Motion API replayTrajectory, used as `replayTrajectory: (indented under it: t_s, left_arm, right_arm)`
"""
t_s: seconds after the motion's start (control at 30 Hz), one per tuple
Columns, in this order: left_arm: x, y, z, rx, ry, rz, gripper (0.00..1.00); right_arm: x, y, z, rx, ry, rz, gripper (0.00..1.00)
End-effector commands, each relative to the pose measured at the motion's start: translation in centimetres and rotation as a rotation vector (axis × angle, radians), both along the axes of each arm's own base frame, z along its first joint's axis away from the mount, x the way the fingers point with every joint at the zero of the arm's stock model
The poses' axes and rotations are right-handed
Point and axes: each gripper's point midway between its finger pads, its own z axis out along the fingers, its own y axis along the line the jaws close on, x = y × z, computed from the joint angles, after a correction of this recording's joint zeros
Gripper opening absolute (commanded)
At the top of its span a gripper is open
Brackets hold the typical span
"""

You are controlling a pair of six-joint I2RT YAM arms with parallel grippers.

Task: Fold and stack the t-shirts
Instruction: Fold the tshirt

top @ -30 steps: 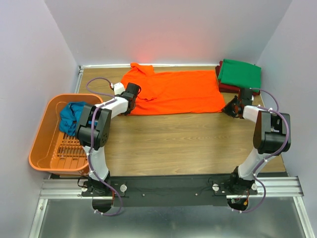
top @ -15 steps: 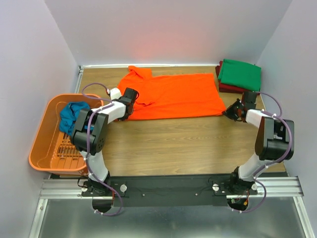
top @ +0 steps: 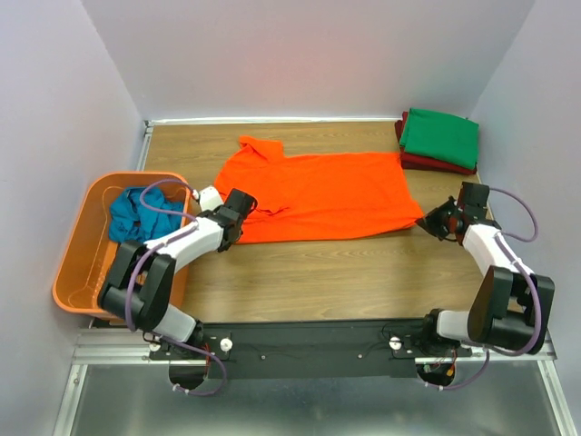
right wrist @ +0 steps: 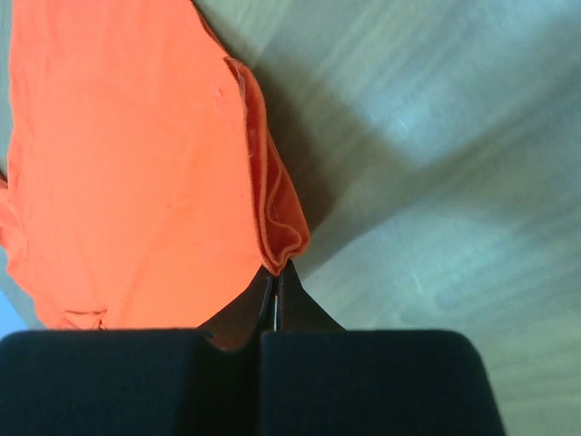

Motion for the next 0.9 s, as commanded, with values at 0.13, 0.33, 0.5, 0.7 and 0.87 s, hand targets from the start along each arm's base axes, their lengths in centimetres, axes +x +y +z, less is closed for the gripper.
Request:
replayTrajectory:
  t_s: [0.13,0.33,0.5,0.7,0.87]
  left_arm:
    - [-4.1,-0.5,1.0,-0.110,-0.061,0.067,0.00]
    - [-4.9,0.2,1.6,-0.104,-0.083,0.073,0.00]
    - [-4.6,0.0,2.3,-0.106,-0.097,0.040,0.00]
    - [-1.5,-1.9,8.6,-0.140,-0.258,-0.111,0.02]
    - [1.3,-4.2,14.2,-0.170,-0.399,-0.257,0.29]
  right_arm:
    - [-5.6,-0.4,-0.4,-0.030,0.137,-0.067,0.01]
    - [-7.4,-1.8,0.0,-0.118,0.169,-0.109,0.08]
    - [-8.1,-1.9,-0.6,-0.132,0.199,-0.098,0.22]
    - [-7.7,-2.2,0.4,-0.170,0.178,-0.062,0.80]
    - [-4.2,1.1,4.9,-0.110,-0.074,0.173,0.94]
